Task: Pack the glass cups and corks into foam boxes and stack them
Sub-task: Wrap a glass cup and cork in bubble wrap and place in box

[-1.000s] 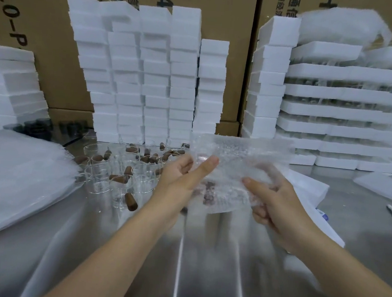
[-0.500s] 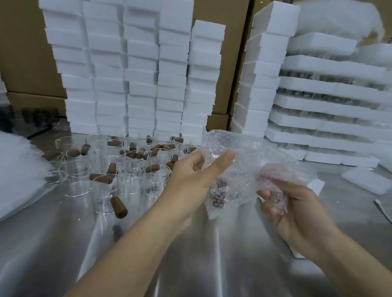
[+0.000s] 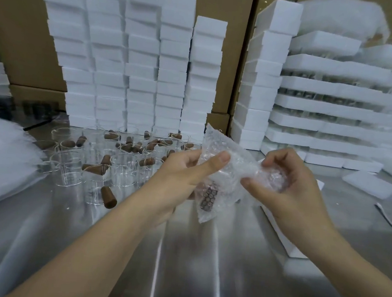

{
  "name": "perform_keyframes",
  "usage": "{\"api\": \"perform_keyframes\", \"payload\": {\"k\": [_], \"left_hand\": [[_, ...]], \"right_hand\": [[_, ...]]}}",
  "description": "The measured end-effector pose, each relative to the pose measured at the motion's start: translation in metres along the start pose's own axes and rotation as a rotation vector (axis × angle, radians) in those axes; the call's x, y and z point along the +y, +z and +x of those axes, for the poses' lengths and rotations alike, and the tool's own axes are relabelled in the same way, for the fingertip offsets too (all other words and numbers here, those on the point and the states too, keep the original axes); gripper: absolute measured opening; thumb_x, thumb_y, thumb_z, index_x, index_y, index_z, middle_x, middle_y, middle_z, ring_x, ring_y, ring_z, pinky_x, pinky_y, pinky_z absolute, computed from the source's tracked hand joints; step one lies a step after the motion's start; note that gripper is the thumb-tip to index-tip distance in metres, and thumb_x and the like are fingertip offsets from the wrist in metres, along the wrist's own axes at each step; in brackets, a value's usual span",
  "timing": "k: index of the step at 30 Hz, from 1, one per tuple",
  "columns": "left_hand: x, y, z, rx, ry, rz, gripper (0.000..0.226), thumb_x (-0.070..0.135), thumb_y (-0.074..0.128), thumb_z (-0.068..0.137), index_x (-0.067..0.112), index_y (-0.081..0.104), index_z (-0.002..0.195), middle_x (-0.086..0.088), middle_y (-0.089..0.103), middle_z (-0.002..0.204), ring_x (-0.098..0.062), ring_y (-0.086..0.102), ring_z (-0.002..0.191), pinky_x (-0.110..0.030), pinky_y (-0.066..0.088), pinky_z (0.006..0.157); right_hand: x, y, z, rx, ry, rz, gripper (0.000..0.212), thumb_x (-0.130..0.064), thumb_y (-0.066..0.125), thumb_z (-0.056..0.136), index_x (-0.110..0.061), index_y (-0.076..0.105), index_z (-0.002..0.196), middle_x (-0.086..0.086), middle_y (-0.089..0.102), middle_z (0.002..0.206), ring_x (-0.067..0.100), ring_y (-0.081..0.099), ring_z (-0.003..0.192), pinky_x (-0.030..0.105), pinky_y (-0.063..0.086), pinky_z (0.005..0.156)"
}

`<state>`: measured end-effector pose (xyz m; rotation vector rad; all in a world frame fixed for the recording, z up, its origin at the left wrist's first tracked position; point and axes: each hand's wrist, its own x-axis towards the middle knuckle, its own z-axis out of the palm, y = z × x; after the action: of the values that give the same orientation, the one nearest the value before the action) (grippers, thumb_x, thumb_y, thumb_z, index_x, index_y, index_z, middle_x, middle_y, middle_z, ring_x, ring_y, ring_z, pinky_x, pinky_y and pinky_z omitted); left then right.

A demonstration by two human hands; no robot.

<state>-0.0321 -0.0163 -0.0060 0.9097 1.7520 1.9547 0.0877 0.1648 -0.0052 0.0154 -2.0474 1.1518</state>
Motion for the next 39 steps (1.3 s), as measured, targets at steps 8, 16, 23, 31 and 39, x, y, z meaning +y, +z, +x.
{"api": "perform_keyframes", "payload": {"k": [8,16,23,31,39], "left_hand": [[0.007,0.01,-0.009,-0.033,-0.103,-0.063,0.046,0.061,0.079,0.079,0.022,0.083,0.103,-0.007,0.083,0.111,-0.023,0.081,0.1,-0.04,0.064,0.089],[0.008,0.026,-0.016,0.007,-0.062,-0.234,0.059,0.048,0.079,0.084,0.013,0.071,0.131,-0.013,0.078,0.125,-0.032,0.076,0.116,-0.049,0.062,0.099],[0.002,0.034,-0.02,0.009,-0.005,-0.178,0.045,0.048,0.083,0.08,0.024,0.079,0.117,-0.008,0.081,0.118,-0.024,0.079,0.105,-0.034,0.065,0.086],[0.0,0.033,-0.019,0.0,-0.066,-0.087,0.04,0.053,0.08,0.087,0.031,0.078,0.12,-0.003,0.08,0.121,-0.023,0.078,0.11,-0.044,0.06,0.099],[-0.005,0.046,-0.019,-0.006,0.047,-0.051,0.036,0.054,0.069,0.092,0.049,0.068,0.128,0.004,0.078,0.126,-0.018,0.075,0.117,-0.043,0.056,0.105]], "right_hand": [[-0.005,0.002,-0.009,0.145,-0.252,-0.27,0.04,-0.012,0.085,0.086,-0.039,0.064,0.106,-0.016,0.068,0.103,0.007,0.065,0.099,0.007,0.043,0.079],[-0.016,0.009,-0.009,0.058,-0.035,0.222,0.004,-0.027,0.078,0.093,-0.028,0.079,0.097,-0.008,0.079,0.095,0.006,0.073,0.09,0.012,0.052,0.077],[-0.016,0.004,-0.008,-0.264,0.018,0.15,0.027,-0.015,0.054,0.1,-0.014,0.08,0.093,0.0,0.076,0.091,0.007,0.064,0.081,0.012,0.046,0.073],[-0.006,0.001,-0.003,0.039,-0.145,-0.029,0.056,-0.017,0.079,0.077,-0.052,0.06,0.118,-0.017,0.064,0.123,0.016,0.067,0.089,0.017,0.053,0.063],[0.001,0.008,-0.009,0.145,-0.189,-0.039,0.044,0.007,0.077,0.078,-0.035,0.065,0.087,-0.007,0.066,0.092,0.021,0.066,0.088,0.025,0.056,0.068]]}}
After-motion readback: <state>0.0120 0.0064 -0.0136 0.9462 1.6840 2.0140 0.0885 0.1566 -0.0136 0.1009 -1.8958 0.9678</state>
